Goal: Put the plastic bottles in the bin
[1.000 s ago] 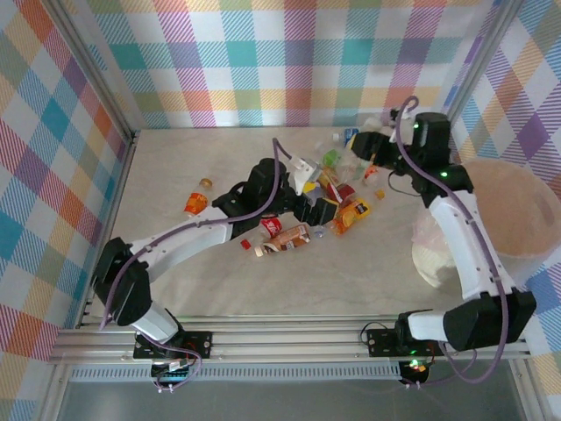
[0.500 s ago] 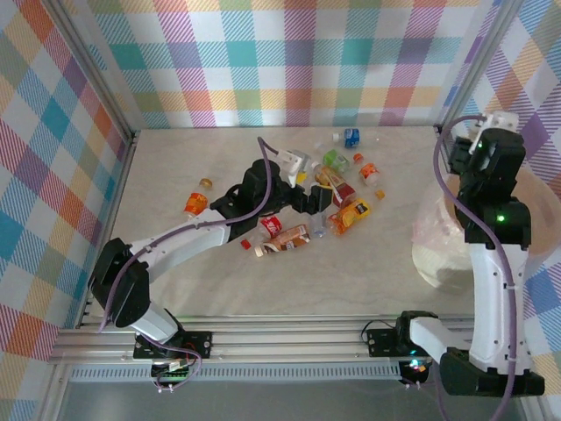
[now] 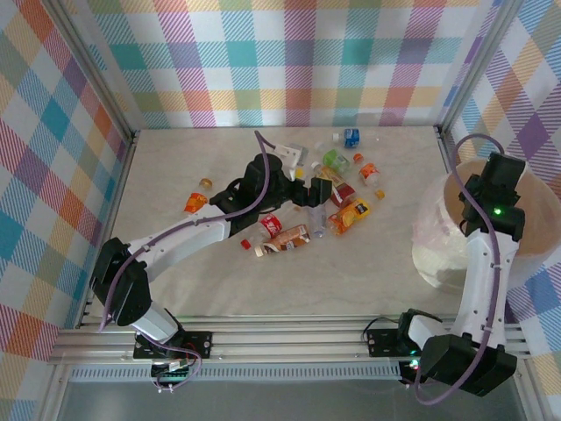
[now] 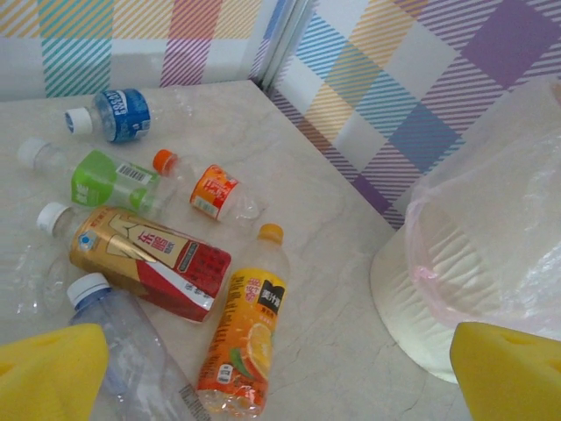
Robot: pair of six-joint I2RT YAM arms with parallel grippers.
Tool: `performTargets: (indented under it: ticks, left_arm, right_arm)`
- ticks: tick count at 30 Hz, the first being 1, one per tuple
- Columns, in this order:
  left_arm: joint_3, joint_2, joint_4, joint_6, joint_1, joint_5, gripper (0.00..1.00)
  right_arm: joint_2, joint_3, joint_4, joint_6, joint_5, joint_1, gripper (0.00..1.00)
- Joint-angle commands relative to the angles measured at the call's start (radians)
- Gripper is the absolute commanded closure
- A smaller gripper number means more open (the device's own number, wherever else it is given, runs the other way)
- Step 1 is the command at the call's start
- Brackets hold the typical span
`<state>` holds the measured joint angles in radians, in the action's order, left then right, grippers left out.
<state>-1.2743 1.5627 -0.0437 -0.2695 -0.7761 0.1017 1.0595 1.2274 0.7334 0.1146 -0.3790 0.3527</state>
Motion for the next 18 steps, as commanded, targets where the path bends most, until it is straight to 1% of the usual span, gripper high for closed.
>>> performTargets:
  ticks: [1,7,12,15,18]
  left_arm:
    - [-0.028,0.010,0.036,-0.006,0.005,-0.046,0.00]
    - [-0.012,0.018,0.034,-0.005,0.005,-0.101,0.00]
    - [0.002,0.021,0.040,-0.004,0.006,-0.157,0.00]
    - [0.007,0.022,0.040,-0.008,0.005,-0.183,0.00]
    - [-0.001,0.028,0.051,-0.013,0.006,-0.218,0.00]
  right_arm:
    - [0.009,-0.009,-0.086,0.060,0.139,0.004,0.66]
    - [0.044,-0.026,-0.195,0.073,0.253,0.005,0.66]
    - [0.079,-0.042,-0.293,0.064,0.406,0.004,0.64]
    - [0.098,-0.039,-0.304,0.063,0.448,0.005,0.64]
    - [0.103,-0.055,-0.302,0.072,0.455,0.005,0.63]
